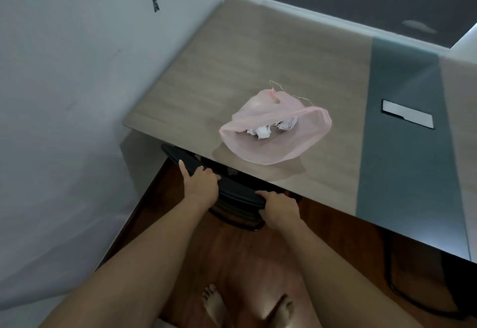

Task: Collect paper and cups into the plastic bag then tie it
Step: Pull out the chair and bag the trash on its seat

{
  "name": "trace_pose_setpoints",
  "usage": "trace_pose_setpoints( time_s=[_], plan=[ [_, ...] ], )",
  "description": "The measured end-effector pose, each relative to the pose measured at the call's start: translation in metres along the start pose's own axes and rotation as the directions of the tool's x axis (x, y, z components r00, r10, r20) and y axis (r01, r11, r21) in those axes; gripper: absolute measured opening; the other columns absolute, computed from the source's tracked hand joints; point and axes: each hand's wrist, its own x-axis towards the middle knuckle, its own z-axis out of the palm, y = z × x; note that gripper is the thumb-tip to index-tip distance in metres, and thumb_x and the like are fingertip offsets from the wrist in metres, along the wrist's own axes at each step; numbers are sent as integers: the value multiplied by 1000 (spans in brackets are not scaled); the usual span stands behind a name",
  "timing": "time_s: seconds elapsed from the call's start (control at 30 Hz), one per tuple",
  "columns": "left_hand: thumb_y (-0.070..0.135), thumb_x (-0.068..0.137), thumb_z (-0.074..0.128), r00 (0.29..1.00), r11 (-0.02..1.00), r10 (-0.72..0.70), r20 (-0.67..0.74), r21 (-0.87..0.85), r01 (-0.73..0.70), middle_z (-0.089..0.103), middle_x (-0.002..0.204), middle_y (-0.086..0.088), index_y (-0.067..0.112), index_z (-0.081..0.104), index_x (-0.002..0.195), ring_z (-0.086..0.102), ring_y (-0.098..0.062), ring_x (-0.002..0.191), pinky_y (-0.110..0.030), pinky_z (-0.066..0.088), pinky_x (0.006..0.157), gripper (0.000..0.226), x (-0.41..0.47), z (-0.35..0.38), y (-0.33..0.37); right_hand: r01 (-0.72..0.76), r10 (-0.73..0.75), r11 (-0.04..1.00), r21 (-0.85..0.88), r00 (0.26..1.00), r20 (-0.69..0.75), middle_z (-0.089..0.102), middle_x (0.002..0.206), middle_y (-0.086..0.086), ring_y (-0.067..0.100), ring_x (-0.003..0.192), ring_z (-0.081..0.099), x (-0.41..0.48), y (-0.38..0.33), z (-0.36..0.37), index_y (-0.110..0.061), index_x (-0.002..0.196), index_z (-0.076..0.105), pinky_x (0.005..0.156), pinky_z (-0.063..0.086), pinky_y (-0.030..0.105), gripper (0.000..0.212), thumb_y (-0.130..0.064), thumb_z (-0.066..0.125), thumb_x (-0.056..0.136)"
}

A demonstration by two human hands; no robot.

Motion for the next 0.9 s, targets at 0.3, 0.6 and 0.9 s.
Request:
trace_pose_setpoints(
  time_s=[0.3,0.6,0.9],
  plan=[
    [13,103,58,991,998,32,-126,-41,-37,68,125,14,49,69,135,51,-15,132,-79,-22,115,50,-33,28,-11,-1,1,1000,12,1000,1,70,138,4,32,120,68,-26,-9,18,-45,158,52,94,61,43,55,-37,61,105],
    [14,106,52,991,996,-6,-131,-92,-6,63,142,18,50,62,143,45,-15,143,-80,-19,116,53,-124,73,-12,78,-81,996,43,995,55,66,145,2,32,127,65,-96,-9,60,-44,158,52,101,60,44,58,-35,63,102],
    [12,102,56,992,986,-90,-85,-146,77,57,150,21,52,61,144,37,-16,151,-79,-17,119,58,-233,128,-5,197,-191,980,-30,971,142,65,144,6,33,127,65,-176,-6,106,-40,163,47,98,60,44,65,-40,68,102]
  ],
)
